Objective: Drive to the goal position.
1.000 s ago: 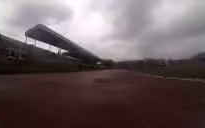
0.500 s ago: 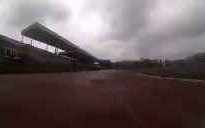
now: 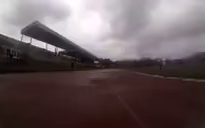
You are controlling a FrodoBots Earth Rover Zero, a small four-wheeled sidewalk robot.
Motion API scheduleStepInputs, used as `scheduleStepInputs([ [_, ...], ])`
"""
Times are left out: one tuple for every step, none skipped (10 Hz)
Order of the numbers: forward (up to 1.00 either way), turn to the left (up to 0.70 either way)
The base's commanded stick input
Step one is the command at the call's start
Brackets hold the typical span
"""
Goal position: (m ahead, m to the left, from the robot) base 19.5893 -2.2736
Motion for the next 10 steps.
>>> scheduleStepInputs([
  [0.50,0.00],
  [0.50,0.00],
  [0.50,0.00],
  [0.50,0.00],
  [0.50,0.00],
  [0.50,0.00],
  [0.50,0.00],
  [0.50,0.00],
  [0.50,0.00],
  [0.50,0.00],
])
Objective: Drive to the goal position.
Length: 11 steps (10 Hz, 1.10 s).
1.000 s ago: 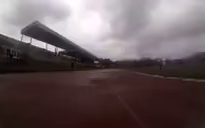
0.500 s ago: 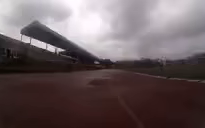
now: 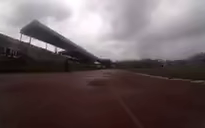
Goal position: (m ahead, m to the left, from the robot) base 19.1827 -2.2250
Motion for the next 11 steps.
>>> scheduleStepInputs([
  [0.50,0.00],
  [0.50,0.00],
  [0.50,0.00],
  [0.50,0.00],
  [0.50,0.00],
  [0.50,0.00],
  [0.50,0.00],
  [0.50,0.00],
  [0.50,0.00],
  [0.50,0.00],
  [0.50,0.00],
])
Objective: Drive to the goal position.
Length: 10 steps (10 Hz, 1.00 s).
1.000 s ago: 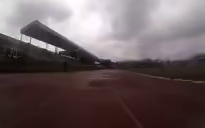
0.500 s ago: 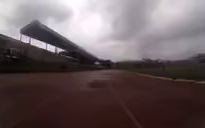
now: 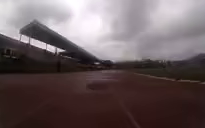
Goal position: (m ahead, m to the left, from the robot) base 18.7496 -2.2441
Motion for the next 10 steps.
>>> scheduleStepInputs([
  [0.50,0.00],
  [0.50,0.00],
  [0.50,0.00],
  [0.50,0.00],
  [0.50,0.00],
  [0.50,0.00],
  [0.50,0.00],
  [0.50,0.00],
  [0.50,0.00],
  [0.50,0.00],
])
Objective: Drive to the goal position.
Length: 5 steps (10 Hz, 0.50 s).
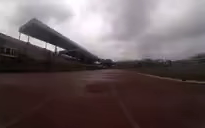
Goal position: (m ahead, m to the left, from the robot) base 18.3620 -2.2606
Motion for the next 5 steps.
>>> scheduleStepInputs([
  [0.50,0.00],
  [0.50,0.00],
  [0.50,0.00],
  [0.50,0.00],
  [0.50,0.00],
])
